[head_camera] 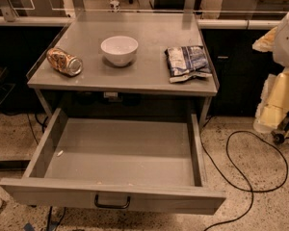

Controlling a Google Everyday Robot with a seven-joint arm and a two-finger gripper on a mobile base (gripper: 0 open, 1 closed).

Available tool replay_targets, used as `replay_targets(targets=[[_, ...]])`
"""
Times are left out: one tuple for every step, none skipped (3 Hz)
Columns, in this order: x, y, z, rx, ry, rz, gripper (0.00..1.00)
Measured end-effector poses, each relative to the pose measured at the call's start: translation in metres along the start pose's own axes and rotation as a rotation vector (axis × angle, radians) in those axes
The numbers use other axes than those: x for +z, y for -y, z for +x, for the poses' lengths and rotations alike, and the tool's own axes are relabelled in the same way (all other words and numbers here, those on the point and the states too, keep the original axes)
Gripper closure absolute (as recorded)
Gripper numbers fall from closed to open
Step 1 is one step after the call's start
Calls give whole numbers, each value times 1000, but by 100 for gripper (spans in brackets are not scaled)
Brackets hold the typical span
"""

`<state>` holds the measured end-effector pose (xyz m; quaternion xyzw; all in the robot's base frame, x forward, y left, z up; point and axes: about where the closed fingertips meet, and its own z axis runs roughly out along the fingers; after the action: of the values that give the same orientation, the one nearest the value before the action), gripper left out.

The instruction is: Place blue chip bag into top drawer

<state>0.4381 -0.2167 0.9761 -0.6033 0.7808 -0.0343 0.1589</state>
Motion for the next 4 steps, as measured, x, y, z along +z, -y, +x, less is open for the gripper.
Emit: replay_targets(targets=[[0,0,0,0,0,0,0],[8,16,-8,-26,-13,6,0],[20,38,-22,-38,-34,1,0],[28,64,-46,-32,13,-4,0]])
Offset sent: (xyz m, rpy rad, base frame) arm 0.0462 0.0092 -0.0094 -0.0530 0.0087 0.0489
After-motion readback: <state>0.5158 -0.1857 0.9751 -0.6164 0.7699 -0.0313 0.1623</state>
